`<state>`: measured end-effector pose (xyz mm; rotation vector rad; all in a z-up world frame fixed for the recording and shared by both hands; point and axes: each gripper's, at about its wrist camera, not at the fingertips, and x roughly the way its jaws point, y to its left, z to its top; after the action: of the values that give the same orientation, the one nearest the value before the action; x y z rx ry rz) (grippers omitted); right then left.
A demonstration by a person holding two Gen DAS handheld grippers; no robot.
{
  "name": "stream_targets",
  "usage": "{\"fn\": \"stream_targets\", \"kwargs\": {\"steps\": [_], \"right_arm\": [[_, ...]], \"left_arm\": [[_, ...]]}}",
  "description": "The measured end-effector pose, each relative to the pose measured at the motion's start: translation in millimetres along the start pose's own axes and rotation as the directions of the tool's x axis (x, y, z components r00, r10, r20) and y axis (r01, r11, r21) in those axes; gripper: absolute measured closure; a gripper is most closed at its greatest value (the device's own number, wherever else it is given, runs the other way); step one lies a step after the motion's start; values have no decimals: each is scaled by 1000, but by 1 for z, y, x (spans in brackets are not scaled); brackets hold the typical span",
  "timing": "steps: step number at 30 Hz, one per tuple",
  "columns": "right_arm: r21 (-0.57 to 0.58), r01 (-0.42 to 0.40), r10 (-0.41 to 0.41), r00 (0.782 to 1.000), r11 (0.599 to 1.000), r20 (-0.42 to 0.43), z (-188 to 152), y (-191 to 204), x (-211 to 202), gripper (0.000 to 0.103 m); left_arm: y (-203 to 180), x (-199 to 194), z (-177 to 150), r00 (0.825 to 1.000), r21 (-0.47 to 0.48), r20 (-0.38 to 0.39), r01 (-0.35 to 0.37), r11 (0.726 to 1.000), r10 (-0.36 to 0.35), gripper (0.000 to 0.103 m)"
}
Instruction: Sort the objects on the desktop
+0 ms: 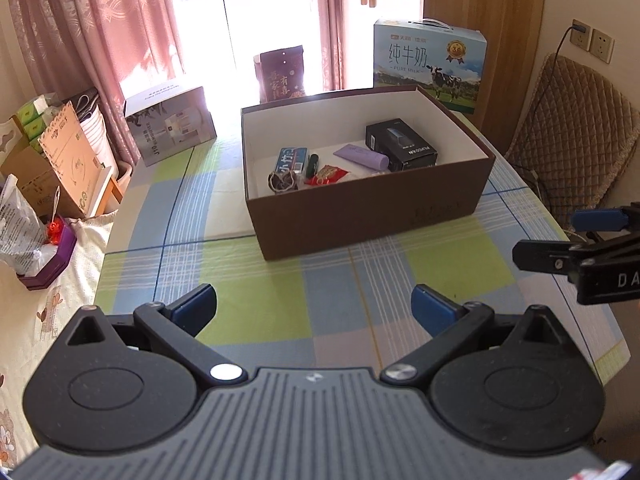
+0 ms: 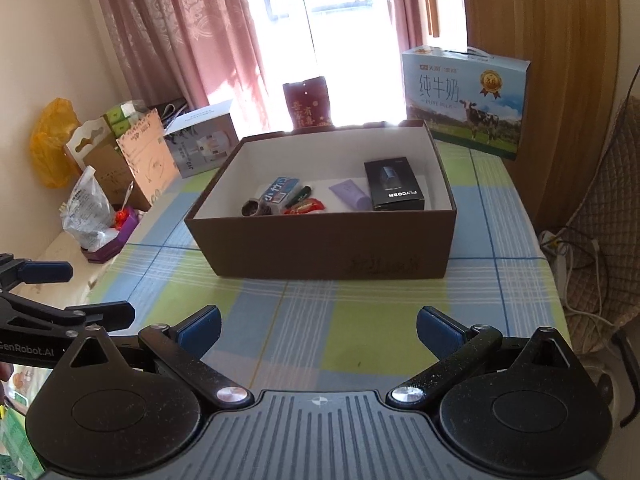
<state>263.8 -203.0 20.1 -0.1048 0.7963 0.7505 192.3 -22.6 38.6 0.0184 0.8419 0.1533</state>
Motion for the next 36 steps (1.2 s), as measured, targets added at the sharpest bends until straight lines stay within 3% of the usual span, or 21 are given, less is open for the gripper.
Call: {"fn": "stream_targets", "kwargs": {"steps": [21, 36], "right_arm": [[-13, 43, -43, 999, 999, -20, -48, 32, -32, 2], [-17, 75, -75, 997, 997, -23, -65, 43, -41, 2]], "left_arm": [[6, -37, -40, 1000, 7, 8, -12, 1000, 12, 1], [10, -50, -59, 1000, 27, 10, -1, 1000, 1, 1]]}}
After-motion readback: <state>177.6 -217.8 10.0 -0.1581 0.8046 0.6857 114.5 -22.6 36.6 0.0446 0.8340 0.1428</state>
